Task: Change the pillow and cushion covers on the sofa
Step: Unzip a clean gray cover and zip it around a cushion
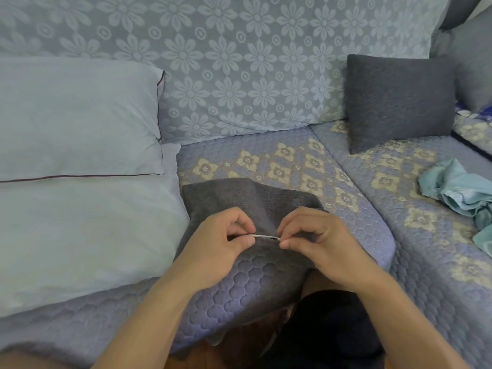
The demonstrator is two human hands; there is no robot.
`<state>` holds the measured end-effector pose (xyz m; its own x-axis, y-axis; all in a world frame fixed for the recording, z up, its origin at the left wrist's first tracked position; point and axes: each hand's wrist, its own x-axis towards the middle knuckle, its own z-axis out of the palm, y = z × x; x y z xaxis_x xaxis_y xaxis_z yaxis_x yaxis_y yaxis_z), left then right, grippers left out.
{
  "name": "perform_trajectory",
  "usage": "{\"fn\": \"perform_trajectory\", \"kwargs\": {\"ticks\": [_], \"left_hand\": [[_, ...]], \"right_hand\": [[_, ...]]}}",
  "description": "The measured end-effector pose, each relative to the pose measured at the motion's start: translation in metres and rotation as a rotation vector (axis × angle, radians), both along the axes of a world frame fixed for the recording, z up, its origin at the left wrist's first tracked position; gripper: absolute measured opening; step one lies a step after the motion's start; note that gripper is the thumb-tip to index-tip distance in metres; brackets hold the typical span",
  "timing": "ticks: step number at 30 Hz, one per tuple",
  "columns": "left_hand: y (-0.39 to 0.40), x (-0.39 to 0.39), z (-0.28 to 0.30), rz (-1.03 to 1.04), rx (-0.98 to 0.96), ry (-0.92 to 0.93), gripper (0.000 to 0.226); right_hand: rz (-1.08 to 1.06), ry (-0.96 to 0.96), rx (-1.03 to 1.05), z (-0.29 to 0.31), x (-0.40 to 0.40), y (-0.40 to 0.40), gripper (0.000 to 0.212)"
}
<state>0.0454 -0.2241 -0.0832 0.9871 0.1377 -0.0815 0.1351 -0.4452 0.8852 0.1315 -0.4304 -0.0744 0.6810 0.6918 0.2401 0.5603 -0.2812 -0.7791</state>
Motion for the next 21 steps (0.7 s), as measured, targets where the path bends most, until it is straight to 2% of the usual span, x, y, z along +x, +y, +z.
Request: {"fn": "perform_trajectory", "kwargs": {"ticks": [5,7,10,12,13,16,18,21], "left_hand": [[-0.008,0.001,0.003,-0.057,0.024,-0.030,0.018],[-0.020,0.003,0.001,-0.070,0.024,-0.070,0.020],[-0.033,0.005,-0.005,0.011,0.006,-0.124,0.017],[-0.036,0.005,-0.007,0.067,-0.053,-0.133,0.012],[-0.037,0.004,-0.007,0.073,-0.071,-0.138,0.012],[-0.038,0.003,-0.011,0.040,-0.053,-0.187,0.019],[-0.042,0.004,-0.015,0.027,0.029,-0.248,0.018],[-0.048,0.005,-0.023,0.032,0.273,-0.364,0.008]], "right_hand": [[-0.069,0.176,0.063,-0.004,0.009,-0.003,0.011],[-0.049,0.174,0.060,-0.011,0.005,0.005,0.013],[-0.076,0.205,0.083,-0.014,0.002,0.008,0.011],[-0.100,0.301,0.076,-0.011,0.000,0.001,0.023],[-0.102,0.273,0.015,-0.012,0.000,-0.004,0.028],[-0.132,-0.023,-0.194,-0.018,-0.002,-0.012,0.023],[-0.184,-0.042,-0.161,-0.020,-0.005,-0.012,0.020],[-0.217,-0.044,-0.138,-0.019,-0.010,-0.008,0.018]]}}
